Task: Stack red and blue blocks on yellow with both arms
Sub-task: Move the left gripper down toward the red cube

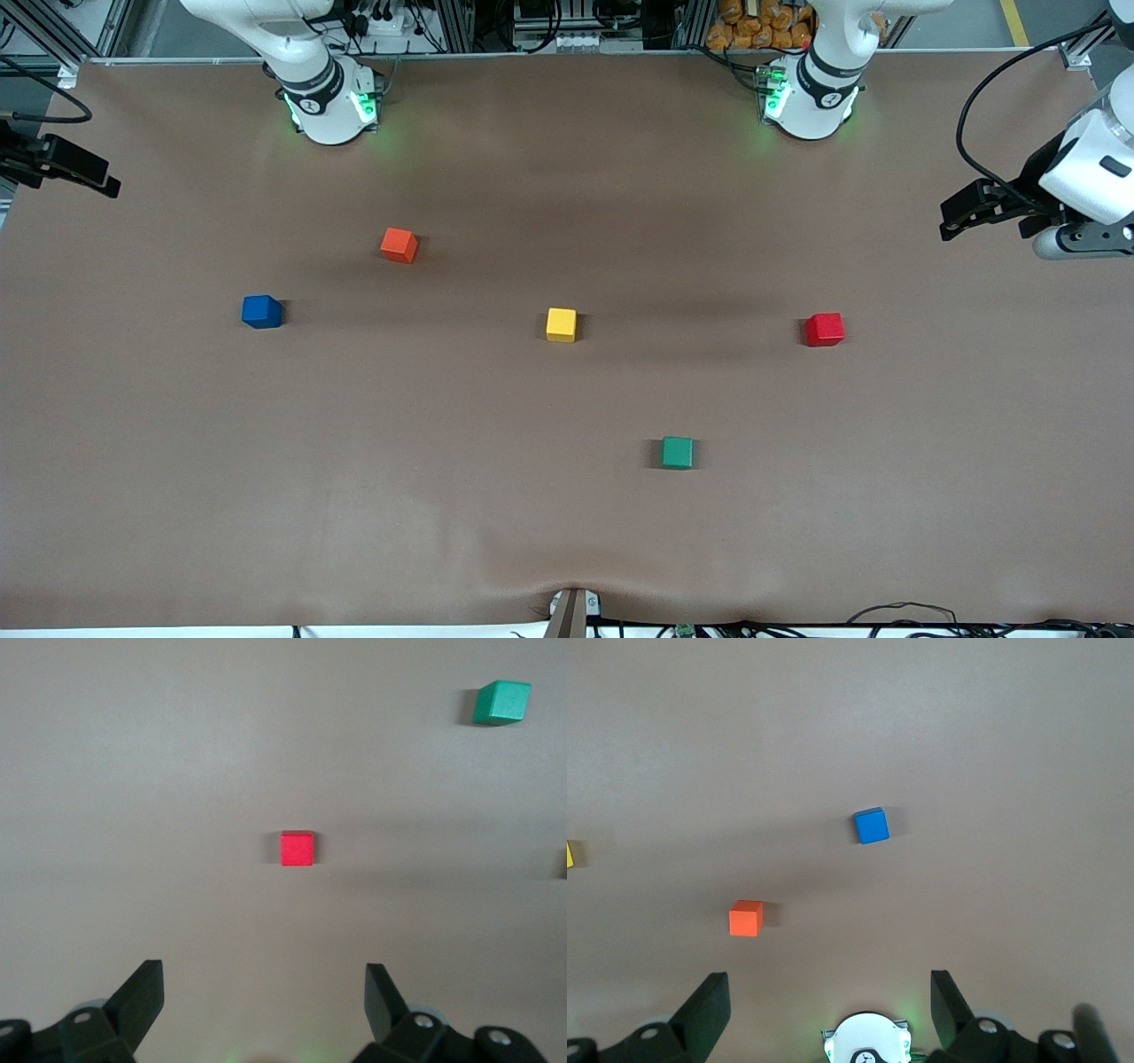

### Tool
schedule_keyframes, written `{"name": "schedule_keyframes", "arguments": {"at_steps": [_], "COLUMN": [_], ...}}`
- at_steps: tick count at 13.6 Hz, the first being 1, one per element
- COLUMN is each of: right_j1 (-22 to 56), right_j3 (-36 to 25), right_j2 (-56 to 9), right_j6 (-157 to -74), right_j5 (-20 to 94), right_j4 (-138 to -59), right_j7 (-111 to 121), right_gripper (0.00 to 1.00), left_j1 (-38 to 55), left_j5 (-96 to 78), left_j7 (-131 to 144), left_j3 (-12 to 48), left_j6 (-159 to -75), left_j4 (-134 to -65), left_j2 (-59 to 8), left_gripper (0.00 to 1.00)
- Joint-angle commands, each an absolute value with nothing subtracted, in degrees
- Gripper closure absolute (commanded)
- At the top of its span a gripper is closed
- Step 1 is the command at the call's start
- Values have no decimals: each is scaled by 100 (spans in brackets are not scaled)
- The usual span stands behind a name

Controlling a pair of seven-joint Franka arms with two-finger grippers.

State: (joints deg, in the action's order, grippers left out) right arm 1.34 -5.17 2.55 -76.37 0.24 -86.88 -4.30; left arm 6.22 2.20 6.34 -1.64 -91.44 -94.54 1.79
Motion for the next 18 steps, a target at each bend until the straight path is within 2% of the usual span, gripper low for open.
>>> {"name": "schedule_keyframes", "arguments": {"at_steps": [1, 10, 18], "right_j1": [114, 114, 123], "right_j3": [-501, -510, -510], "right_j2": [229, 229, 229], "right_j6": [-7576, -7576, -7576], "right_j5": [-62, -62, -62], "right_j4": [-8631, -8631, -8631], "right_j7": [-510, -510, -510], "right_gripper": [0, 0, 0], "left_j1": [607, 606, 606], "left_j5": [123, 123, 158], "left_j7": [606, 686, 703], "left_j3": [-176, -185, -193], "left_j6": [-9202, -9703, -11169], "left_j4": [-9649, -10519, -11600], "left_j2": [185, 141, 97], "left_gripper": [0, 0, 0]}}
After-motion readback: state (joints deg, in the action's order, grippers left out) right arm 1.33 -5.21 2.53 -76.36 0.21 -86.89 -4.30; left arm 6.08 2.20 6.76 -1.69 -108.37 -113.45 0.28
